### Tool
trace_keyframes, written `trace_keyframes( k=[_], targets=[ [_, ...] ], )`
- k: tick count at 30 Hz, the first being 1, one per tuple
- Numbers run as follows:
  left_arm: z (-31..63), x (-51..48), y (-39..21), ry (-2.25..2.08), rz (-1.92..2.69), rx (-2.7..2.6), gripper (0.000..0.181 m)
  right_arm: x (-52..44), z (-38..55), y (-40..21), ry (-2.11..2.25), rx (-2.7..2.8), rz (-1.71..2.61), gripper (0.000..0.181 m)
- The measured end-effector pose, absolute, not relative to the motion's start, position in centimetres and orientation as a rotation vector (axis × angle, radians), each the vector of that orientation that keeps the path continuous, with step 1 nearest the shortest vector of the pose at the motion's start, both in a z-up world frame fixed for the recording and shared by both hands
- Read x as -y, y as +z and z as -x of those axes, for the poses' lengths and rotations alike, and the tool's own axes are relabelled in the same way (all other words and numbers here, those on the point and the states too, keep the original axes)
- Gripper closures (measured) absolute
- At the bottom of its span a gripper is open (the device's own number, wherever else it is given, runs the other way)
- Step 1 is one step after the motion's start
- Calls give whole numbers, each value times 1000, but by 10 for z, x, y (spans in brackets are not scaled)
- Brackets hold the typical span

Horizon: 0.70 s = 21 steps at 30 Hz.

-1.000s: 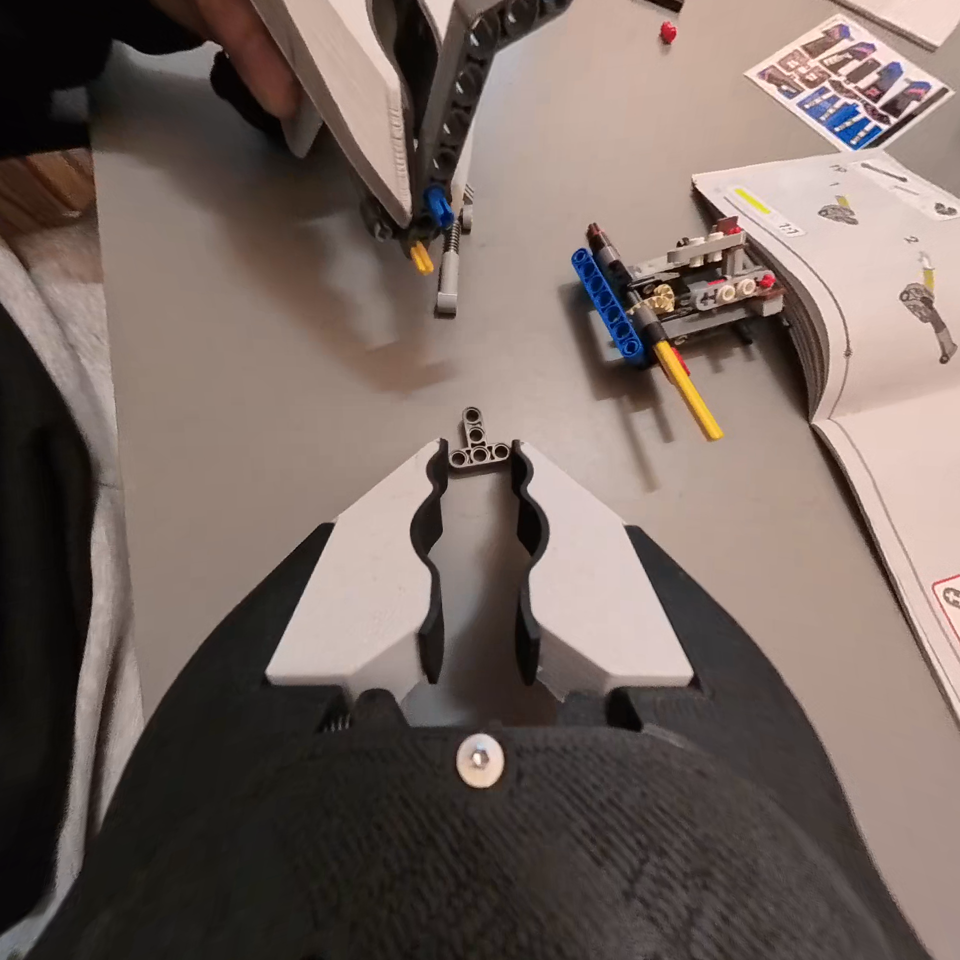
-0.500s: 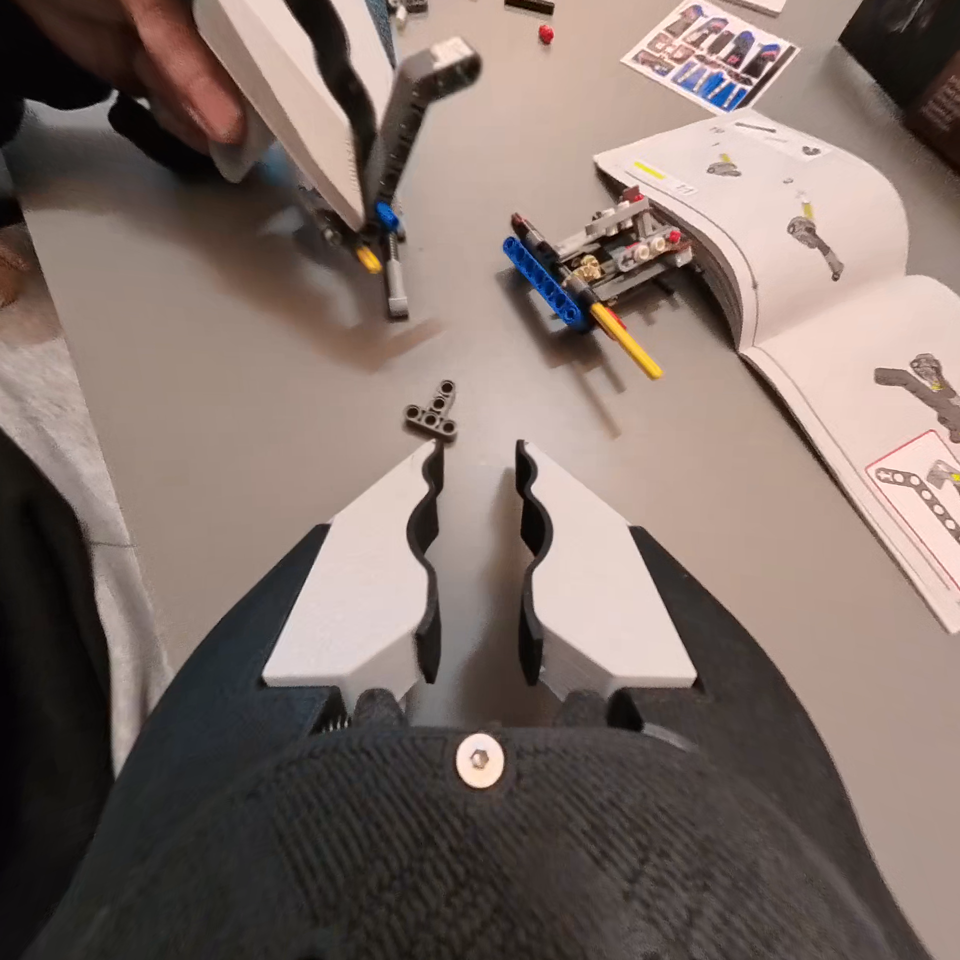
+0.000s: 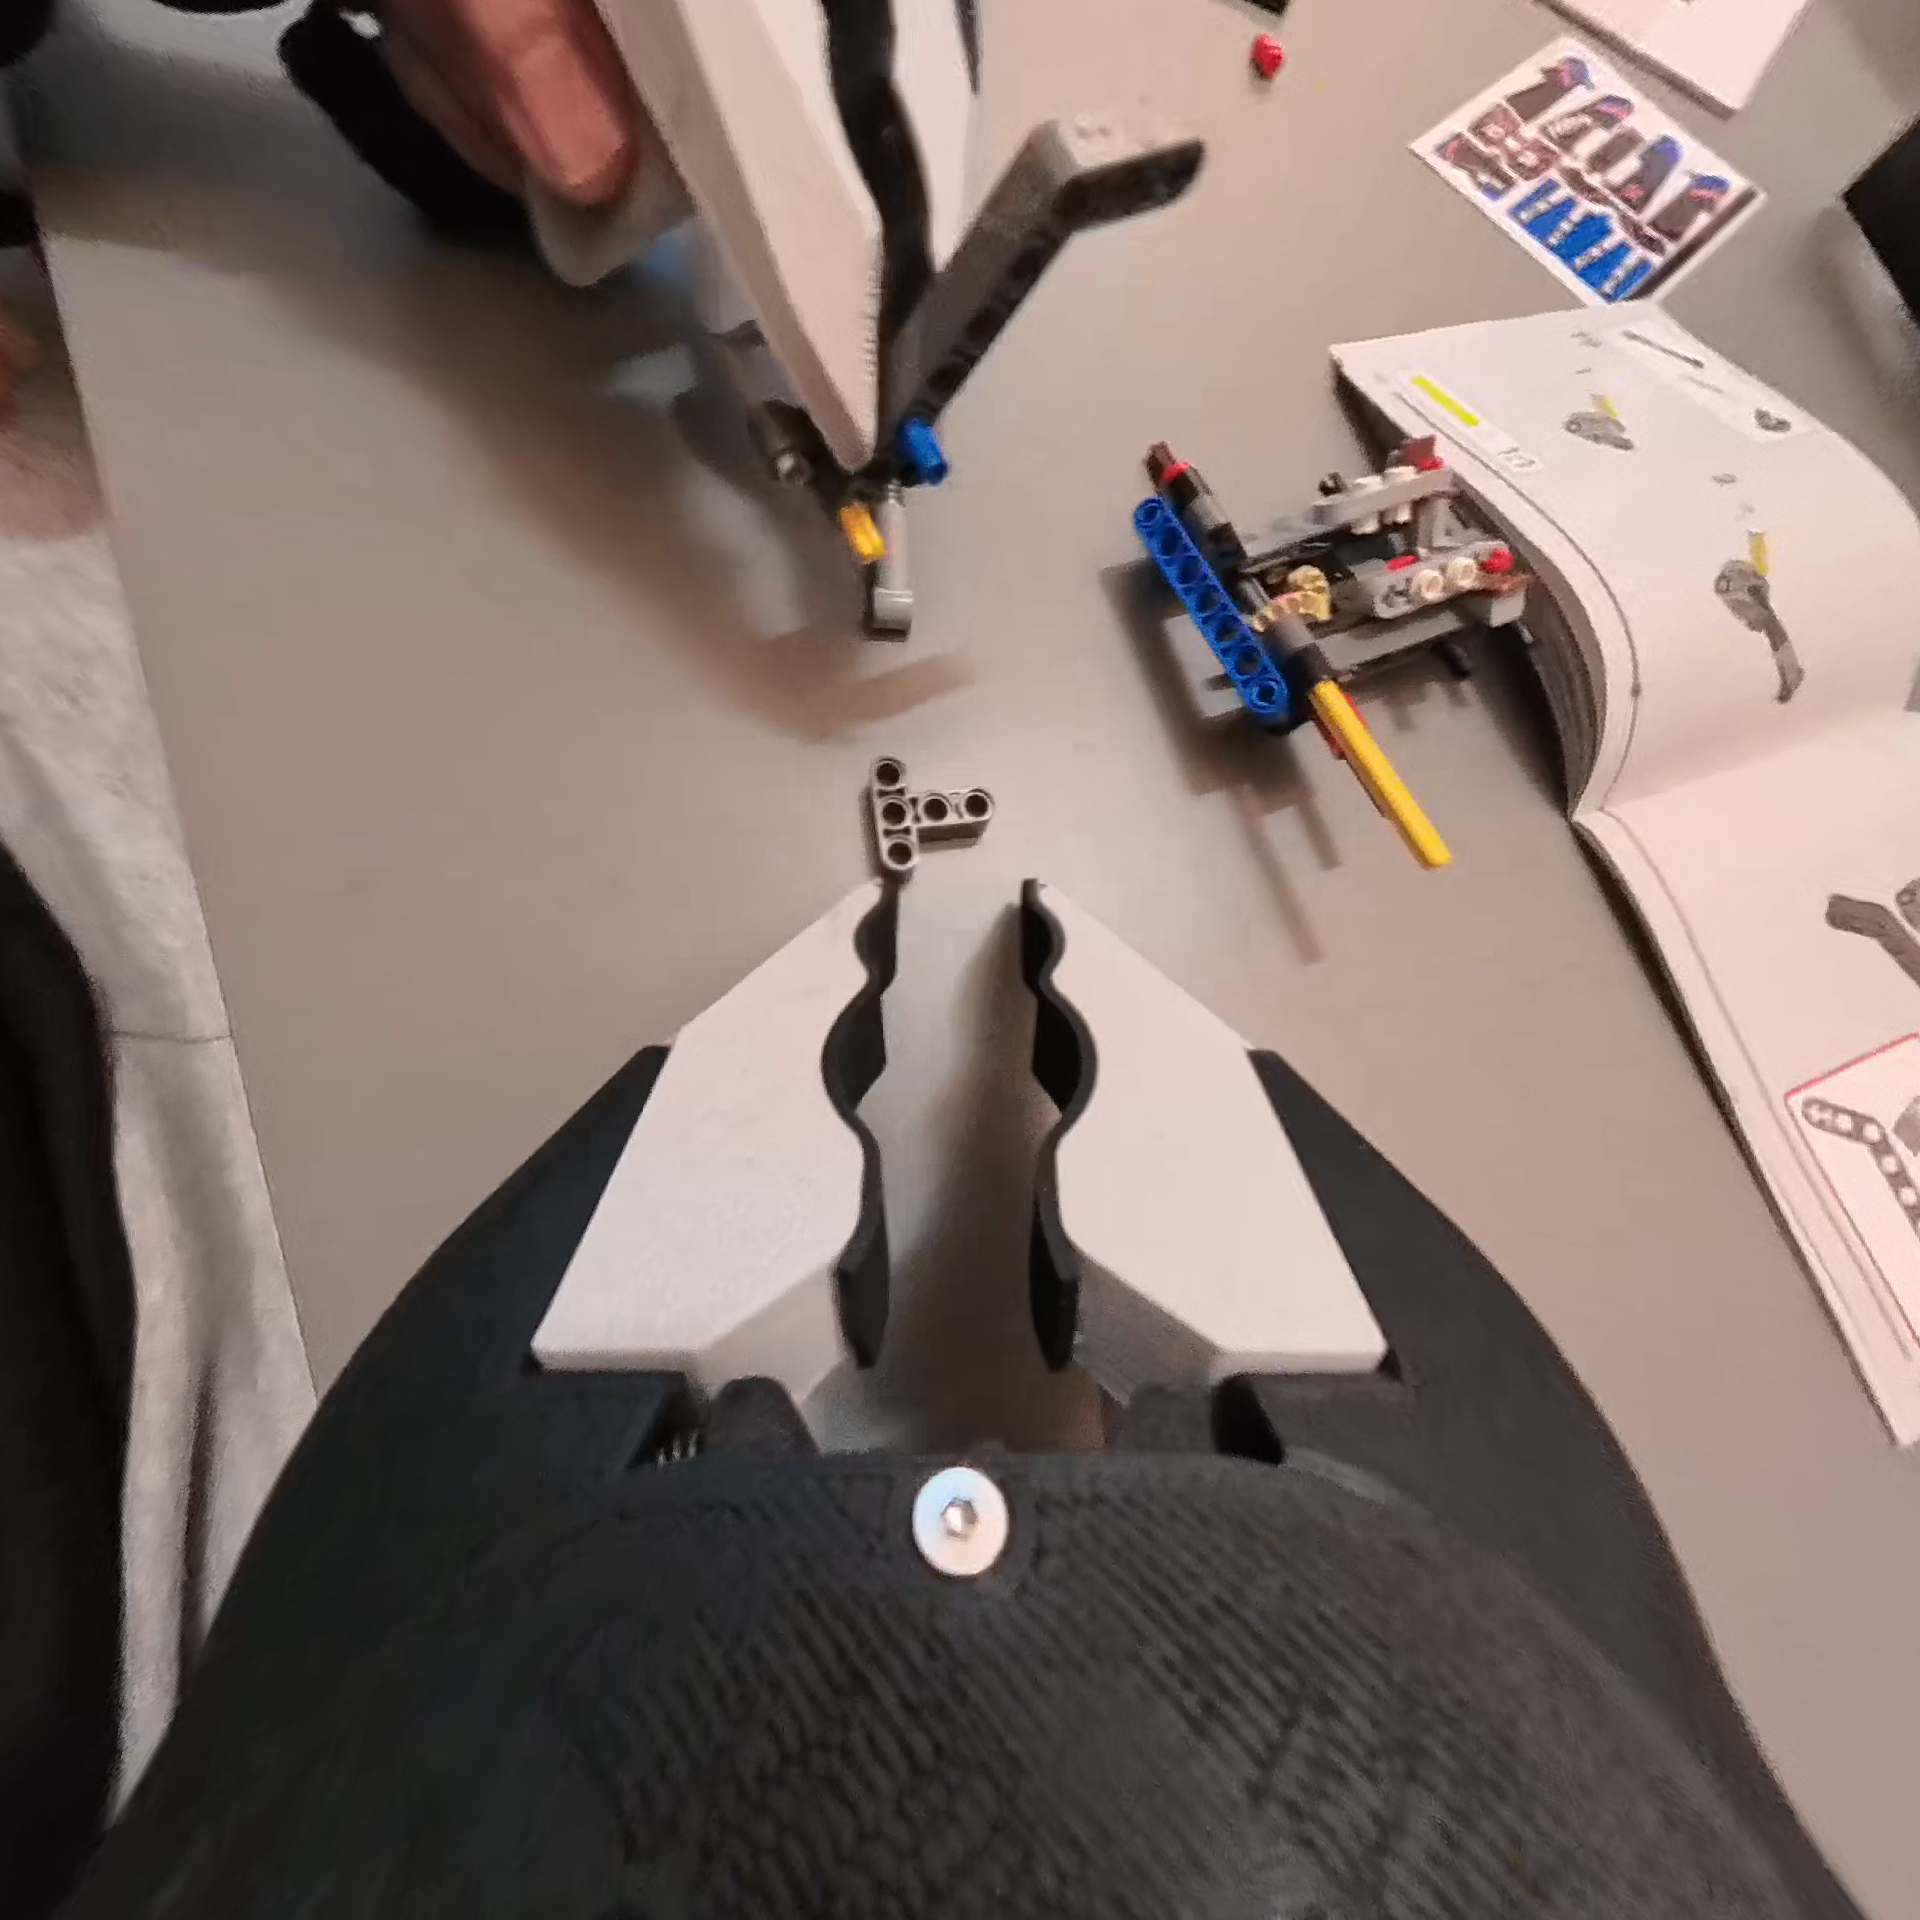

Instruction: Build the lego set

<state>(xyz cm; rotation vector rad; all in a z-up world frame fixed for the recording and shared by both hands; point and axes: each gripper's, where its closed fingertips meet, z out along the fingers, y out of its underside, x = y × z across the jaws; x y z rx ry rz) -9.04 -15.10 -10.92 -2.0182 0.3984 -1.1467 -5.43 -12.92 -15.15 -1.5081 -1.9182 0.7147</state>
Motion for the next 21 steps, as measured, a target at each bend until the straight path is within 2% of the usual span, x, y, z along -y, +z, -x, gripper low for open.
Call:
trace_keyframes(
  k=[3,6,8,14,19,21],
  targets=[
    [91,152,-110,-1172,2034,-375,176,138,58,-152,813,1932,1518,157],
    [90,153,-109,-1237,2065,-331,176,145,61,-153,846,1962,1484,176],
    [91,153,-109,-1239,2094,-319,176,146,64,-153,814,1964,1454,176],
    [98,154,-108,-1161,2120,-331,176,128,68,-143,413,1966,1058,176],
    [102,156,-113,-1075,2150,-345,176,139,73,-122,398,1894,690,176],
    [105,157,-116,-1017,2170,-364,176,144,67,-138,409,2013,663,176]
  ],
)
